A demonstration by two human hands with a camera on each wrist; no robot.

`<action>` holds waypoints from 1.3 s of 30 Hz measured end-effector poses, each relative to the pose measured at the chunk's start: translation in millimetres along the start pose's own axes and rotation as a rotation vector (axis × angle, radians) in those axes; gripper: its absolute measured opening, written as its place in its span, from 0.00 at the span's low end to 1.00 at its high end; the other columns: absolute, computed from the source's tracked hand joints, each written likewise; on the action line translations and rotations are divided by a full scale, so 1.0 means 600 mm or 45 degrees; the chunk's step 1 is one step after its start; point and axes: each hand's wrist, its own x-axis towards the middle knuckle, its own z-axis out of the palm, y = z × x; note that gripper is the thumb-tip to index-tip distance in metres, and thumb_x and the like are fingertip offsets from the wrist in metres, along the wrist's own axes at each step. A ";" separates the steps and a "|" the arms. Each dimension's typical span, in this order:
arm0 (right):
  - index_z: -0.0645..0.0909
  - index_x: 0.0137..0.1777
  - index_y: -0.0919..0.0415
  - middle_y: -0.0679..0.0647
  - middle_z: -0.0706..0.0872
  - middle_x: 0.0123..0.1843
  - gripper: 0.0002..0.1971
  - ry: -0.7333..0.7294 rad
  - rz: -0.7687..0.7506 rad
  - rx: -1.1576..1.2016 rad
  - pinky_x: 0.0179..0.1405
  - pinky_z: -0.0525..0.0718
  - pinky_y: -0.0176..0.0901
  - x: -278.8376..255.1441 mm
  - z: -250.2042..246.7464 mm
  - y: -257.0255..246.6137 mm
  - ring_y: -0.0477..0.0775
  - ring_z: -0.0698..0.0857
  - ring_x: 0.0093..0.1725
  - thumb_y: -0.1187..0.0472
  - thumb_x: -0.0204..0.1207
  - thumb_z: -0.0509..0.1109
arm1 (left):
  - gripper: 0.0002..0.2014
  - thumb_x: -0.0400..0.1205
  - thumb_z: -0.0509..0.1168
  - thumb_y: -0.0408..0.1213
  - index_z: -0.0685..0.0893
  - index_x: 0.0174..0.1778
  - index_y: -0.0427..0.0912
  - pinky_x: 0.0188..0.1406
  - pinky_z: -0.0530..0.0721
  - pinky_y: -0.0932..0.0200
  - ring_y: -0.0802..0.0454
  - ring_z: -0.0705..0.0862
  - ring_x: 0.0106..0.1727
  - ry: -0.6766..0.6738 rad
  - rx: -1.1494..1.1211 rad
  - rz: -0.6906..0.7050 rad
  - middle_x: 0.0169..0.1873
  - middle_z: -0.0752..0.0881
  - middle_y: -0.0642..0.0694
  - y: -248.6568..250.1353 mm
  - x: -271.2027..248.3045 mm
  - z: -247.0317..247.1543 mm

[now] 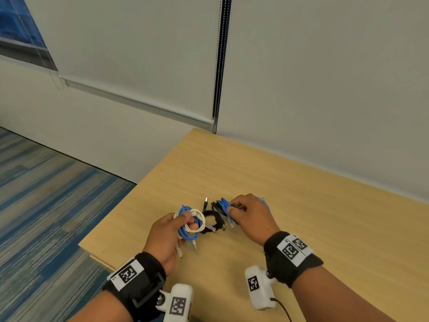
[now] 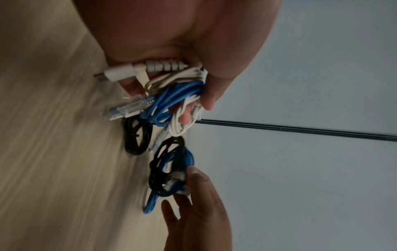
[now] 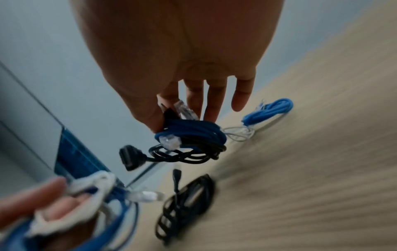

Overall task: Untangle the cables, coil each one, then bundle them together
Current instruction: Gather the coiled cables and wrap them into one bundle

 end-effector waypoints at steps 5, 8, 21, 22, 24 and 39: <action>0.84 0.53 0.49 0.44 0.85 0.49 0.03 0.108 -0.202 0.175 0.48 0.78 0.34 -0.028 -0.038 -0.042 0.41 0.81 0.48 0.54 0.83 0.69 | 0.05 0.86 0.67 0.37 0.87 0.48 0.40 0.46 0.78 0.52 0.49 0.88 0.46 -0.071 -0.055 0.024 0.42 0.92 0.44 0.008 0.006 0.044; 0.83 0.56 0.49 0.43 0.84 0.49 0.05 0.061 -0.319 0.052 0.50 0.79 0.40 -0.040 -0.035 -0.054 0.44 0.81 0.48 0.52 0.84 0.68 | 0.10 0.84 0.70 0.42 0.87 0.53 0.39 0.52 0.78 0.50 0.48 0.88 0.51 -0.197 -0.135 0.008 0.49 0.92 0.45 0.019 0.007 0.072; 0.83 0.65 0.47 0.46 0.84 0.57 0.11 -0.198 -0.481 -0.008 0.57 0.76 0.38 -0.042 -0.038 -0.036 0.44 0.78 0.57 0.56 0.84 0.69 | 0.22 0.71 0.80 0.40 0.89 0.59 0.35 0.57 0.83 0.43 0.37 0.90 0.58 -0.419 -0.085 0.038 0.57 0.91 0.31 0.015 0.022 0.082; 0.83 0.67 0.45 0.46 0.84 0.59 0.13 -0.230 -0.459 0.043 0.59 0.77 0.37 -0.039 -0.040 -0.034 0.43 0.79 0.59 0.55 0.84 0.70 | 0.21 0.72 0.80 0.39 0.89 0.58 0.34 0.59 0.84 0.41 0.36 0.89 0.58 -0.394 -0.084 0.056 0.56 0.91 0.31 0.018 0.024 0.080; 0.82 0.68 0.38 0.42 0.84 0.62 0.17 -0.201 -0.336 0.265 0.63 0.80 0.37 -0.035 -0.042 -0.032 0.40 0.81 0.63 0.54 0.81 0.73 | 0.17 0.74 0.77 0.37 0.89 0.56 0.33 0.57 0.86 0.42 0.35 0.90 0.56 -0.369 -0.126 0.080 0.55 0.90 0.29 0.022 0.027 0.071; 0.76 0.71 0.53 0.57 0.76 0.71 0.17 -0.212 0.324 -0.574 0.62 0.79 0.49 0.046 -0.003 0.084 0.63 0.79 0.67 0.58 0.83 0.63 | 0.15 0.69 0.77 0.32 0.89 0.51 0.34 0.53 0.84 0.47 0.44 0.92 0.48 -0.301 -0.245 0.062 0.50 0.91 0.33 0.033 0.008 -0.022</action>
